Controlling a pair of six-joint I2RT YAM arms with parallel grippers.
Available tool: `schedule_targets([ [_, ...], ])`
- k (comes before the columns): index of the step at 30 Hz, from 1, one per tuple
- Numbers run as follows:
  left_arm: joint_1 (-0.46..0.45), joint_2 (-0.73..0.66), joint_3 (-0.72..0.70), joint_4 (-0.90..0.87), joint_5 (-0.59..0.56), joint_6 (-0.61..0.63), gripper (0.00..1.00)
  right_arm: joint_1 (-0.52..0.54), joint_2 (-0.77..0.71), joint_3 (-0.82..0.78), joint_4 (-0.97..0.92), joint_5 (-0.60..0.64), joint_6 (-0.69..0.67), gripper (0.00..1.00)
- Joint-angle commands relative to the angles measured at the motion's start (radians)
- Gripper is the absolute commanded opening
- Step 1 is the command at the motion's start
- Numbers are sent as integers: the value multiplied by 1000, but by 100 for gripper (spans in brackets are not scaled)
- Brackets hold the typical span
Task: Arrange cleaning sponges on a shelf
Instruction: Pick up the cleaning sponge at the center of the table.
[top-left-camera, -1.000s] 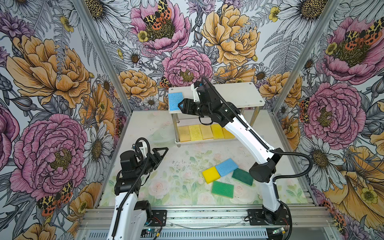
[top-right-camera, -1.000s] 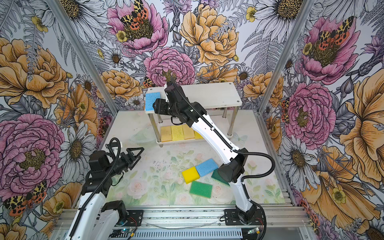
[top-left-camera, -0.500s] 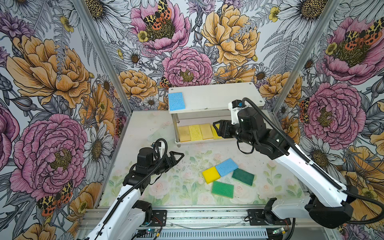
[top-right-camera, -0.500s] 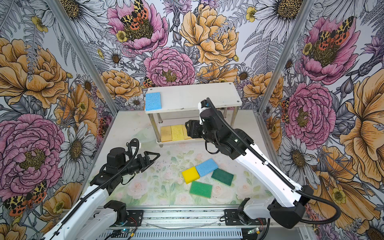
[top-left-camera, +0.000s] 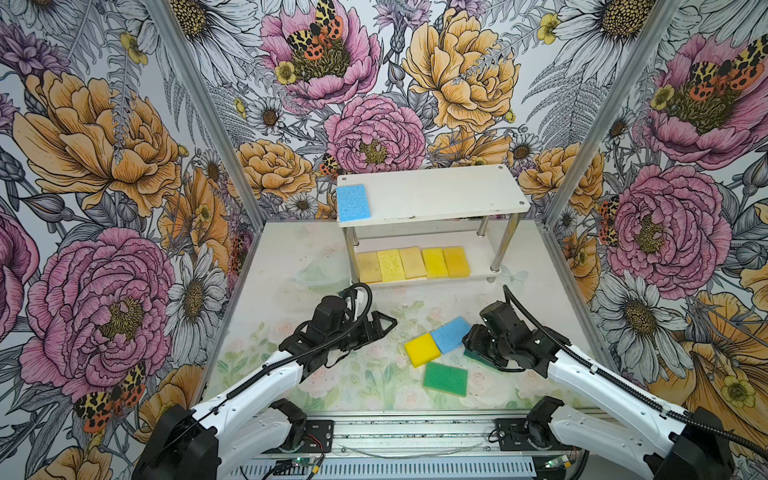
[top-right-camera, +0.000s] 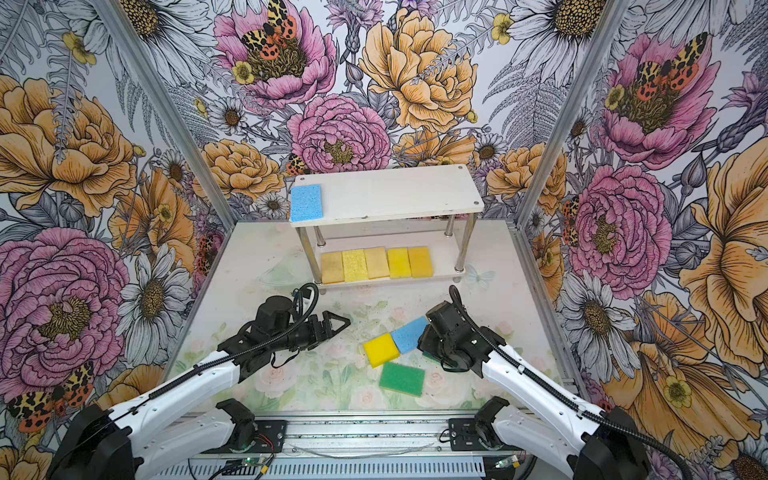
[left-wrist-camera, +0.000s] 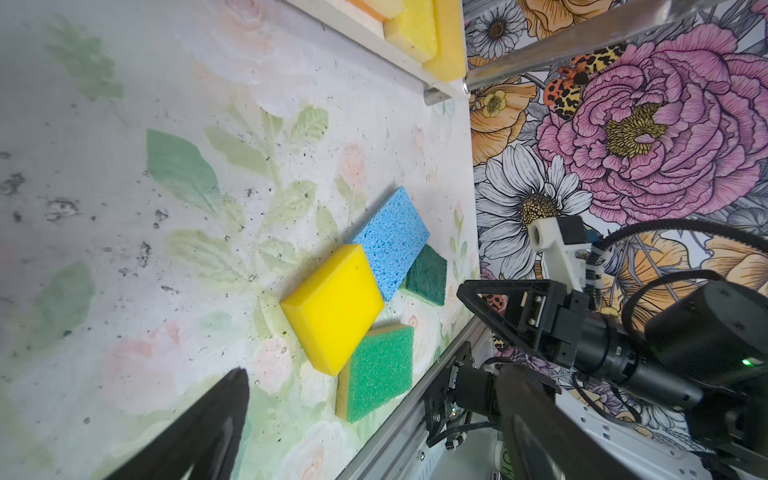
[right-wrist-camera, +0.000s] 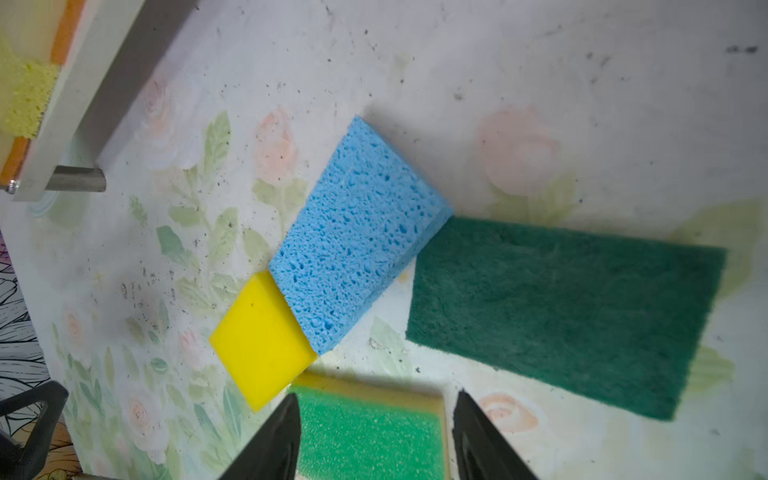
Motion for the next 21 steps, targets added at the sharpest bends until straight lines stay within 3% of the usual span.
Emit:
schedule_targets([
  [1, -18, 14, 12, 61, -57, -19, 94, 1, -9, -23, 131, 3, 150, 56],
  [8, -12, 7, 9, 61, -62, -19, 94, 21, 57, -42, 223, 17, 245, 50],
  [21, 53, -45, -17, 29, -32, -11, 95, 35, 203, -46, 307, -4, 284, 44],
])
